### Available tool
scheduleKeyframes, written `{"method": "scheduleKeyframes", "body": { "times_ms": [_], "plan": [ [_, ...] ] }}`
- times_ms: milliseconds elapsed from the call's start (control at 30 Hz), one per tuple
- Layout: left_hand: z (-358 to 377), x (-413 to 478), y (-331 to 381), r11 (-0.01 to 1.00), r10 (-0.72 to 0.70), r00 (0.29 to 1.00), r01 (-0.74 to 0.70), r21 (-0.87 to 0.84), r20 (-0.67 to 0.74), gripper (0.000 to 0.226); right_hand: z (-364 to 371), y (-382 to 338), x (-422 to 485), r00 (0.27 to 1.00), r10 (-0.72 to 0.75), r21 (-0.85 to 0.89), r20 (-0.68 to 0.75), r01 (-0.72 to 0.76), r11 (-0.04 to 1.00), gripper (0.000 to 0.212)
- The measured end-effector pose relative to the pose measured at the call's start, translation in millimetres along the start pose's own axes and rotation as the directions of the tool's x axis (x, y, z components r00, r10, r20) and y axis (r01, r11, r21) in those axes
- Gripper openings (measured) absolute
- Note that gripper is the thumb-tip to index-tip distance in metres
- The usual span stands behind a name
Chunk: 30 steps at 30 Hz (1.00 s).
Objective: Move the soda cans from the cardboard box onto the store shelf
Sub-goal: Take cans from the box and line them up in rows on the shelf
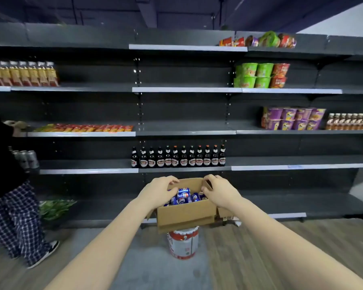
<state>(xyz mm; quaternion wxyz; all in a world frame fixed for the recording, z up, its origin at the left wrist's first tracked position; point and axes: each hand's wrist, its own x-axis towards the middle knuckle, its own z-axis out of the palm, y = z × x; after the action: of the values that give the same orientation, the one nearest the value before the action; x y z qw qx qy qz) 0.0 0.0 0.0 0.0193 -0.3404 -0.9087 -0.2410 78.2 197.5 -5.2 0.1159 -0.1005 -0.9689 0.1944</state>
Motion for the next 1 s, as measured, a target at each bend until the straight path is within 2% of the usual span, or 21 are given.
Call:
{"method": "scheduleKeyframes", "body": {
  "times_ms": [200, 567, 800, 1000],
  "plan": [
    [9.5, 47.7, -19.7, 1.000, -0.023, 0.999, 0.022, 0.015, 0.040, 0.036, 14.5, 12.8, 47.2, 0.999, 0.037, 0.007, 0.013, -0.037, 0.999, 0.045],
    [15.5, 185.2, -122.4, 0.999, 0.012, 0.999, -0.010, -0.036, 0.044, 0.034, 68.3, 17.6, 197.5, 0.995, 0.100, 0.031, 0.010, -0.101, 0.994, 0.043],
    [28.8, 274.5, -194.9, 0.999, 0.023, 0.989, -0.019, -0.029, 0.144, 0.036, 115.8, 24.2, 282.5, 0.982, 0.175, 0.063, 0.072, -0.180, 0.982, 0.047],
    [73.9, 336.4, -233.6, 0.997, 0.009, 0.963, 0.010, -0.072, 0.268, 0.034, 165.5, 53.5, 340.9, 0.952, 0.258, 0.082, 0.165, -0.274, 0.958, 0.044]
  ]
}}
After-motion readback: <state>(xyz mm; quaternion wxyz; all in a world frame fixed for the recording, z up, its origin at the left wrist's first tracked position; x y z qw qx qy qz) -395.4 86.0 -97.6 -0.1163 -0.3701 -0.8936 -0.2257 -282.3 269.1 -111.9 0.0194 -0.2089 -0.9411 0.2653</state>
